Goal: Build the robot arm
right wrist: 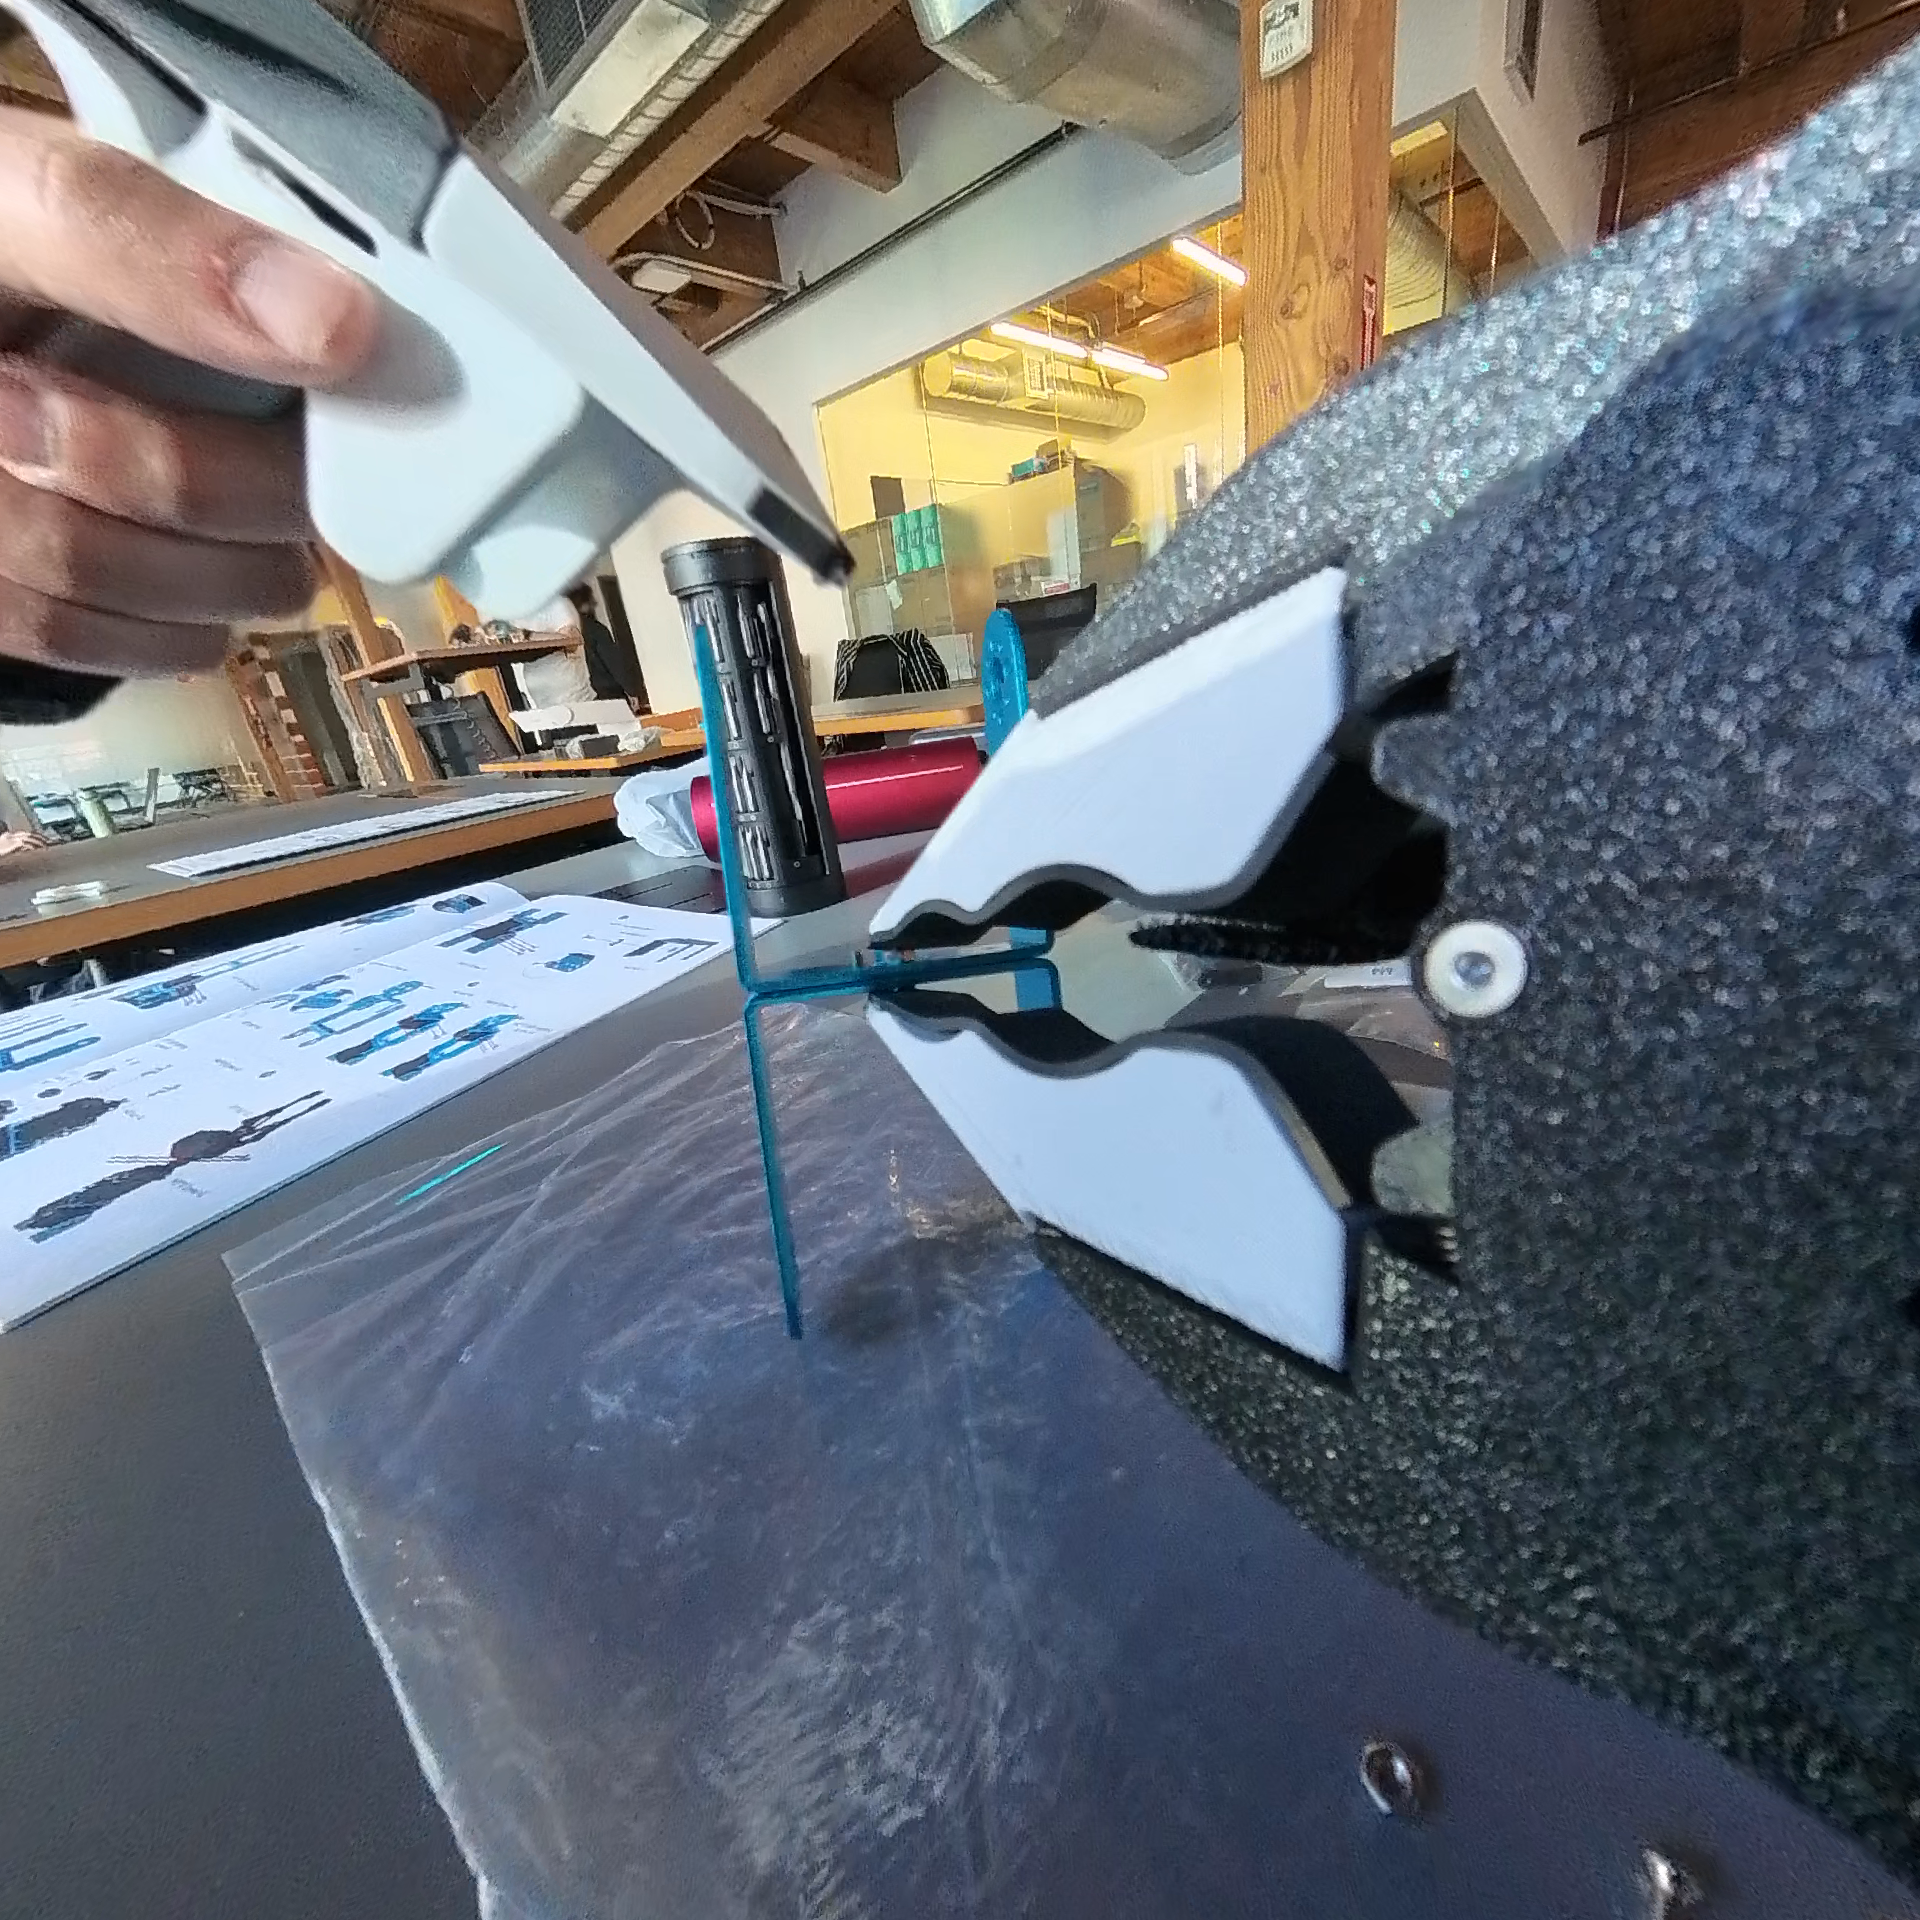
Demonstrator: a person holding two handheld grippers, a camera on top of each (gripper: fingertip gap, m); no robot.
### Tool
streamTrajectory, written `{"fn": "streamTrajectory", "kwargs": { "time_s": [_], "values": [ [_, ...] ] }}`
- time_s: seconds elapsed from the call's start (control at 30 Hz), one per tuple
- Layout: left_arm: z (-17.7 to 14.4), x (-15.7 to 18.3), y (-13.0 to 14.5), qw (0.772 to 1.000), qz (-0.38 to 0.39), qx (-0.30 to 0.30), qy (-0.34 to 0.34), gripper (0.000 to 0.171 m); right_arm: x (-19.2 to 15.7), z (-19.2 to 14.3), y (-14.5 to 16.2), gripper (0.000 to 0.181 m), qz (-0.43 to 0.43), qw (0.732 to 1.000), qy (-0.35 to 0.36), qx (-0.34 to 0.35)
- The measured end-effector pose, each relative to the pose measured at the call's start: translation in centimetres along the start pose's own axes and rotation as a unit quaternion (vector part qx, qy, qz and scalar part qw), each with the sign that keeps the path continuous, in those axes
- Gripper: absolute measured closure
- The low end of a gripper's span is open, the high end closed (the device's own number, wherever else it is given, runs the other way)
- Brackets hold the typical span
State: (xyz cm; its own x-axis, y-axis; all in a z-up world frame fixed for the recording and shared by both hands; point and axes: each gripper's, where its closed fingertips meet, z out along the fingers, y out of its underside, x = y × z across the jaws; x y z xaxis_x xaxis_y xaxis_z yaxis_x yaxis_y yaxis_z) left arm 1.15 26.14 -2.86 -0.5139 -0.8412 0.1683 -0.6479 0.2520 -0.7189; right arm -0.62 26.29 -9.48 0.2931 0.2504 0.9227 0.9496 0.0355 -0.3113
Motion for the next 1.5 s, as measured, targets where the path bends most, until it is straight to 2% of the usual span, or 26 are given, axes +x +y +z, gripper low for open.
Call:
{"fn": "streamTrajectory", "kwargs": {
  "time_s": [0.27,0.37,0.5,0.73,0.83,0.93,1.03,1.1,1.2,1.27,1.33,1.5],
  "values": [
    [2.1,1.0,2.3,0.989,0.011,-0.141,0.041,0.167,-0.1,0.1,-0.1,0.174,-0.034,0.999,0.011,-0.011],
    [2.6,0.5,3.6,0.98,0.025,-0.197,0.021,0.168,0.1,0.2,0.0,0.175,-0.068,0.997,0.03,-0.026],
    [3.5,0.4,4.4,0.972,0.01,-0.235,0.029,0.167,0.1,0.3,0.2,0.174,-0.071,0.996,0.032,-0.038],
    [3.8,-0.2,5.0,0.948,0.013,-0.319,-0.006,0.167,0.2,0.4,0.6,0.175,-0.068,0.996,0.032,-0.046],
    [3.5,-0.1,4.9,0.943,0.022,-0.333,-0.015,0.168,0.2,0.3,0.5,0.175,-0.07,0.996,0.034,-0.044],
    [2.5,-0.5,2.8,0.957,0.031,-0.287,-0.028,0.17,0.3,0.1,0.3,0.174,-0.078,0.995,0.039,-0.041],
    [1.1,-0.9,0.4,0.981,0.028,-0.193,-0.022,0.155,0.7,-0.1,0.4,0.174,-0.081,0.995,0.051,-0.039],
    [0.3,-0.9,-0.1,0.992,0.013,-0.128,-0.012,0.137,1.1,-0.3,0.1,0.175,-0.084,0.994,0.064,-0.026],
    [-0.7,-0.4,0.4,0.999,-0.025,-0.023,0.017,0.124,1.7,-0.6,0.0,0.175,-0.071,0.995,0.074,-0.02],
    [-1.2,0.3,1.3,0.996,-0.051,0.056,0.04,0.119,1.8,-0.6,0.0,0.174,-0.054,0.996,0.07,-0.013],
    [-0.9,1.0,3.1,0.992,-0.068,0.099,0.047,0.108,2.1,-0.6,0.3,0.174,-0.035,0.997,0.067,-0.015],
    [-0.4,1.4,6.7,0.978,-0.1,0.184,-0.011,0.112,3.3,-0.5,0.5,0.174,0.059,0.998,0.016,-0.02]
  ]
}}
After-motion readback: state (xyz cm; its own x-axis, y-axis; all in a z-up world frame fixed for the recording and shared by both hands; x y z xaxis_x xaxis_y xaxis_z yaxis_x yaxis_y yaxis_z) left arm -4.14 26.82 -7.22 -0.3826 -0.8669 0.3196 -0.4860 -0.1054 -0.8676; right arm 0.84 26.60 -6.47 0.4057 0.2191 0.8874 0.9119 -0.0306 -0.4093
